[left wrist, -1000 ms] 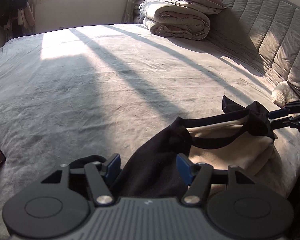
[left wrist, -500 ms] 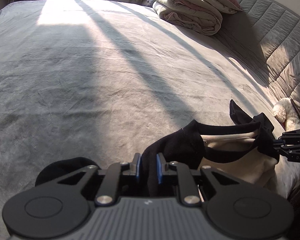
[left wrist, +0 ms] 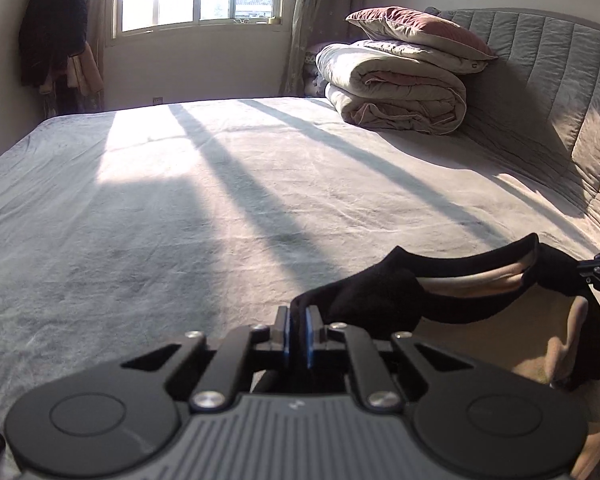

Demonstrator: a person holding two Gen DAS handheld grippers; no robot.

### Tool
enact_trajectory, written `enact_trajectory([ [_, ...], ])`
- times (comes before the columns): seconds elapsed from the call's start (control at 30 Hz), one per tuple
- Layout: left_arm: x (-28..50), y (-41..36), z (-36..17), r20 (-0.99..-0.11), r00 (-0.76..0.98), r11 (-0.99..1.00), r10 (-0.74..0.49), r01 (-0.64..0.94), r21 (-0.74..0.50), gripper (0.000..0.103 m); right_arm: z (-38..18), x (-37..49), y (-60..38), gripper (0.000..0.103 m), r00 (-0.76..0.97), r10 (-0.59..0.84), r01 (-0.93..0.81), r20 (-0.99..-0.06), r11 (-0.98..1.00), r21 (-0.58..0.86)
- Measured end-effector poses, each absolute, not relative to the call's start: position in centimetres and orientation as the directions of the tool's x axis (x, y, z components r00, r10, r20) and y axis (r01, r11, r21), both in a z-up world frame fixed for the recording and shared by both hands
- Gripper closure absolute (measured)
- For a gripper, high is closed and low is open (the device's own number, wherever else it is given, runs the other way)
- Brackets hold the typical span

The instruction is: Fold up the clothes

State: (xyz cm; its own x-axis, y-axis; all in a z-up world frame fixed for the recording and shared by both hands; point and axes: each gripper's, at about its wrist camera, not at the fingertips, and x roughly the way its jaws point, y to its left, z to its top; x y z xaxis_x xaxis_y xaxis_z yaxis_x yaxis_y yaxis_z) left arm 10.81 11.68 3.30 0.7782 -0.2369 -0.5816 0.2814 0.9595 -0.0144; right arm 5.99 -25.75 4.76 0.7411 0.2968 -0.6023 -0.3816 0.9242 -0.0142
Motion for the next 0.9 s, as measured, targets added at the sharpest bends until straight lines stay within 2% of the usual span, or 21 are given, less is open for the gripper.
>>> enact_trajectory([
  [0.2,16.3,9.4,3.9,-0.515,0.85,0.965,-0.113,0.218,0.148,0.096,4.1,11.5,-24.4,0.096,0.791,0.232,-0.349,-0.566,0.931,-0.107],
  [0.5,25.3,7.9,3.1,-0.479,0.878,0.97,-0.024,0.136,0.201,0.096,2.7,21.1,-23.8,0.098,0.806,0.127,-0.279,-0.578,0.943,-0.182],
  [0.67,29.2,5.9,0.9,-0.455,0.889,0.949,0.038,0.111,0.296,0.096,1.4,25.3,-23.8,0.099,0.816,0.072,-0.246,-0.574,0.941,-0.232],
  [0.9,33.6,6.7,-3.5,-0.511,0.856,0.967,0.078,0.06,0.248,0.096,-2.0,29.7,-22.5,0.099,0.803,0.038,-0.234,-0.595,0.938,-0.257],
])
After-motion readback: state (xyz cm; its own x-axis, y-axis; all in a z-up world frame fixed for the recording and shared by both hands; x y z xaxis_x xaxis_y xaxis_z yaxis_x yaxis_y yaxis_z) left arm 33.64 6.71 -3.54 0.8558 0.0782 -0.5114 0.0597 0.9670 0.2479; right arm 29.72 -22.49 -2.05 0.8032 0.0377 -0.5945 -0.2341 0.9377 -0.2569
